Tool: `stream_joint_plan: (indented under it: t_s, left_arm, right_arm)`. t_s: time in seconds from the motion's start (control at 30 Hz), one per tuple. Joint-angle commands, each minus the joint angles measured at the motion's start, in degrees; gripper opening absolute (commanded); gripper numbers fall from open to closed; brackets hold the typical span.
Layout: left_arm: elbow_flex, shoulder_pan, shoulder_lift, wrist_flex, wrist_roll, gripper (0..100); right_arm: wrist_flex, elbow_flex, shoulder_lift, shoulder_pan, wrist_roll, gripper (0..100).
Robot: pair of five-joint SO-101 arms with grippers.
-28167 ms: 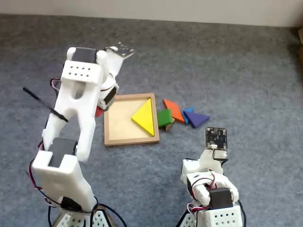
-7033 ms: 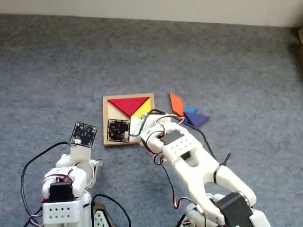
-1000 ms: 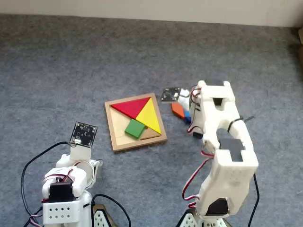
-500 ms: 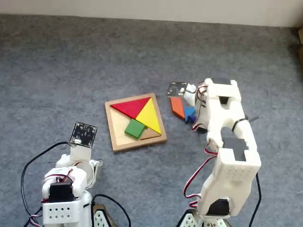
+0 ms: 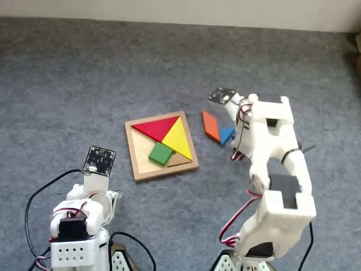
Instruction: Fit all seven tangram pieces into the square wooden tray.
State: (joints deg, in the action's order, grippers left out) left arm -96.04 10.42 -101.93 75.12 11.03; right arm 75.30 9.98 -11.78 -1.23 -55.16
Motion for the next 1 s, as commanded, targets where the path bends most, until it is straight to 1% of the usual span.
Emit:
stream_joint_plan:
  t_s: [0.0,0.2,0.33,0.47,0.53,0.63,0.73,0.87,0.97]
  left_arm:
    - [-1.1,0.3,-2.4,0.4,-0.4,21]
    - [-1.1,0.3,-2.4,0.4,-0.4,21]
    - [-1.1,0.3,-2.4,0.4,-0.4,21]
    - [-1.1,0.3,-2.4,0.4,-0.4,21]
    - [-1.1,0.3,-2.4,0.4,-0.4,21]
    - [-1.1,0.3,-2.4,0.4,-0.4,21]
    - [-1.1,0.3,-2.4,0.4,-0.4,21]
    - [-1.1,0.3,-2.4,0.4,-0.4,21]
    - [-1.1,0.3,-2.4,0.4,-0.4,21]
  right_arm:
    - [3.4,0.7,7.8,-4.1,4.6,10.8]
    - [4.6,1.7,13.4,-11.6,14.9,10.8]
    - [4.3,1.7,15.1,-19.0,23.4,10.8]
    - [-0.6,1.8,15.1,-27.6,33.1,10.8]
    - [-3.1,1.8,15.0,-31.7,36.3,10.8]
    - [-5.8,1.8,15.0,-37.1,38.6,10.8]
    - [-8.1,1.9,13.8,-41.7,38.9,10.8]
    - [-10.9,1.4,7.8,-45.3,39.2,10.8]
    - [-11.7,1.2,3.1,-46.4,42.2,10.8]
